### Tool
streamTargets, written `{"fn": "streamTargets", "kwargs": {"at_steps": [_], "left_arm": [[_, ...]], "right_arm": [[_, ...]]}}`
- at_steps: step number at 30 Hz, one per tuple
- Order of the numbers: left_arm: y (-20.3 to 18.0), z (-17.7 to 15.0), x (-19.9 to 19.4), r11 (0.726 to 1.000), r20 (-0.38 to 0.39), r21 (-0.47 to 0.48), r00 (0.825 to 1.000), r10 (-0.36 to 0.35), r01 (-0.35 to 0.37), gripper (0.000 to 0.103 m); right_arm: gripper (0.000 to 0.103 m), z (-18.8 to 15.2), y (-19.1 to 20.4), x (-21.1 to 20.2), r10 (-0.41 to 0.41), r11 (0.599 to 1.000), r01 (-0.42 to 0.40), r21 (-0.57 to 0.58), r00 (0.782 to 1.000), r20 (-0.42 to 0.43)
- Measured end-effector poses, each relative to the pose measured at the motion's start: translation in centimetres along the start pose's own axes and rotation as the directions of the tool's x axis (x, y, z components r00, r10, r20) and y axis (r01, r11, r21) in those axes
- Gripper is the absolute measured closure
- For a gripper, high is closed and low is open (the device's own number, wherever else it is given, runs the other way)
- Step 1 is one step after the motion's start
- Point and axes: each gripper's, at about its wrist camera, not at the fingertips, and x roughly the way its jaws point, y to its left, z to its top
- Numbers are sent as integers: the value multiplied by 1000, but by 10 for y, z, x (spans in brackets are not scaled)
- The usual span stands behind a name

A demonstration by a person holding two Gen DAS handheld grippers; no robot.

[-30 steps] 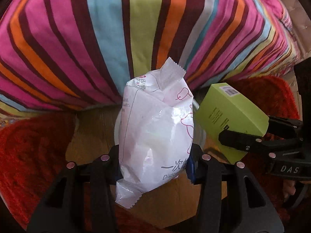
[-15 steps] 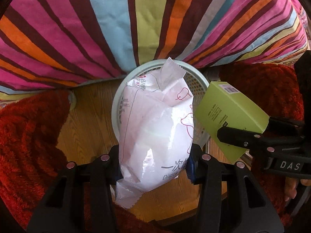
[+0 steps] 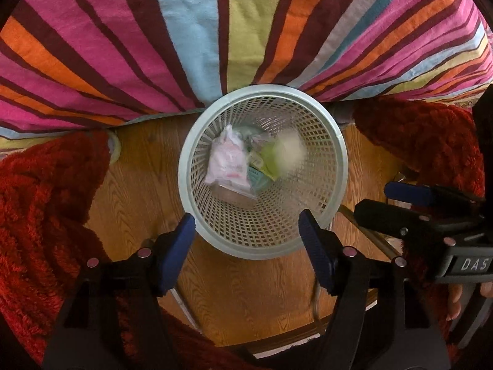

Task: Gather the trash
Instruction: 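Raise both tools back toward the small white box and tissue pack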

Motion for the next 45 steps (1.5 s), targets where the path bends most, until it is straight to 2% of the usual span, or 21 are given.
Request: {"fn": "streamTargets", "kwargs": {"at_steps": [7, 11, 14, 16, 17, 19, 21, 22, 26, 27, 30, 33, 38, 42, 45], "left_arm": [[1, -2, -14, 1000, 56, -12, 998, 28, -28, 35], [3, -3, -31, 999, 122, -22, 991, 46, -43, 35], [3, -5, -55, 999, 204, -7, 978, 53, -53, 35], [1, -6, -70, 998, 252, 22, 966, 56, -63, 35], [0, -6, -83, 996, 293, 40, 954, 63, -78, 35], [0, -4, -100, 994, 349, 49, 934, 74, -97, 35], [4, 3, -121, 993, 422, 47, 904, 76, -106, 35], [4, 5, -127, 993, 441, 46, 894, 76, -108, 35], [9, 26, -155, 989, 525, 30, 844, 107, -144, 35], [12, 34, -165, 990, 549, 22, 829, 105, -140, 35], [21, 56, -187, 993, 594, 3, 799, 95, -121, 35], [28, 80, -207, 995, 630, -8, 772, 84, -101, 35], [32, 123, -233, 995, 662, -7, 745, 75, -95, 35], [33, 150, -242, 997, 677, 1, 734, 52, -71, 35], [35, 168, -245, 998, 680, 9, 732, 37, -58, 35]], "right_arm": [[25, -2, 5, -10, -17, 1000, 18, -19, 998, 64], [25, -7, 14, -32, -18, 997, 30, -69, 985, 169], [25, -10, 21, -56, -7, 992, 40, -121, 965, 262], [24, -11, 30, -80, -13, 980, 82, -181, 935, 355], [24, -11, 35, -92, -21, 971, 116, -207, 912, 410], [25, -8, 41, -117, -33, 955, 178, -239, 860, 509], [24, -3, 46, -140, -37, 943, 225, -244, 801, 597], [24, 2, 47, -151, -31, 941, 235, -243, 775, 631], [24, 19, 53, -181, -5, 945, 237, -225, 697, 717], [24, 23, 56, -187, 6, 943, 241, -229, 677, 736], [24, 37, 68, -197, 26, 933, 264, -246, 630, 776], [24, 53, 77, -201, 45, 923, 276, -266, 611, 790], [24, 83, 95, -203, 47, 906, 315, -284, 592, 805], [24, 103, 104, -205, 50, 903, 318, -290, 592, 805], [24, 117, 107, -207, 50, 903, 318, -289, 589, 806]]}}
